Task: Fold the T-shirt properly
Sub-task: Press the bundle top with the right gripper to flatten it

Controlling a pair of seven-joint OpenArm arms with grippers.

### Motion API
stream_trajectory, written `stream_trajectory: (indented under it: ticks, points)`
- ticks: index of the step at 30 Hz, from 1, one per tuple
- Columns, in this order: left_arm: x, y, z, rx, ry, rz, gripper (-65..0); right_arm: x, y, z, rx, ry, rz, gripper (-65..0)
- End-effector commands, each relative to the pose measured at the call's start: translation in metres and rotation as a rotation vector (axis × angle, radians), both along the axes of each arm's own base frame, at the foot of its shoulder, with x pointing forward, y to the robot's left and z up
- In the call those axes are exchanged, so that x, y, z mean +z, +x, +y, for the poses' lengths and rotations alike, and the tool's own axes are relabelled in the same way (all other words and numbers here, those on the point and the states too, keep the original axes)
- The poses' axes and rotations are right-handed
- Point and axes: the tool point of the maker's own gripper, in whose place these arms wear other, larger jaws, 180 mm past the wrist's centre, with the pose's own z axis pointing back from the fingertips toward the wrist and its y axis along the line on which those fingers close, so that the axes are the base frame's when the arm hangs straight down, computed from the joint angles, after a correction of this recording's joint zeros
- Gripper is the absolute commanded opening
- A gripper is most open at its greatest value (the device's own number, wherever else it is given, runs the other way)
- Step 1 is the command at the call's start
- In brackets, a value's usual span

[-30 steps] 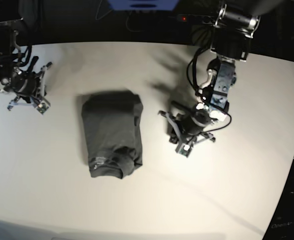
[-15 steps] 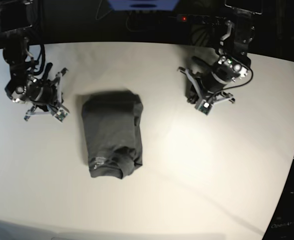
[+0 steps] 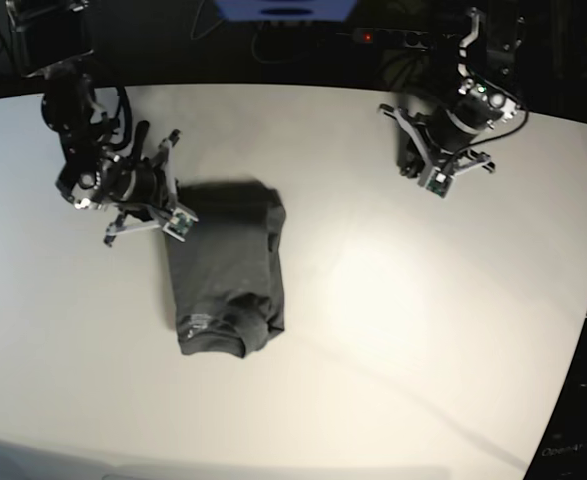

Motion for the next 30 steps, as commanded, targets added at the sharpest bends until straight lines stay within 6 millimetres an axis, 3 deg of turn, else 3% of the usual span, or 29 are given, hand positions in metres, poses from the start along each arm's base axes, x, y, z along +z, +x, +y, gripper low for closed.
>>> stream_trajectory:
  ticks: [1, 4, 12, 16, 19, 30]
  points:
    - [0.005, 0.002, 0.002, -0.017, 0.000, -0.015, -61.9, 0.006, 0.006, 0.001, 0.005, 0.010, -0.023, -64.7]
    - [0.005, -0.001, 0.011, -0.032, -0.006, -0.006, -61.9, 0.006, 0.007, 0.005, 0.005, 0.015, -0.023, -64.7]
    - [0.010, -0.002, 0.021, -0.034, -0.021, -0.013, -61.9, -0.006, 0.001, -0.028, 0.015, -0.222, -0.038, -64.7]
    - [0.010, -0.002, 0.021, -0.034, -0.021, -0.013, -61.9, -0.008, -0.003, -0.033, 0.021, -0.262, -0.036, -64.7]
    - [0.009, -0.003, 0.021, -0.034, -0.021, -0.010, -61.9, -0.007, -0.001, -0.031, 0.020, -0.257, -0.040, -64.7]
    - [0.004, -0.013, 0.024, -0.037, -0.015, 0.013, -61.9, 0.000, 0.013, 0.019, 0.020, -0.154, -0.071, -64.7]
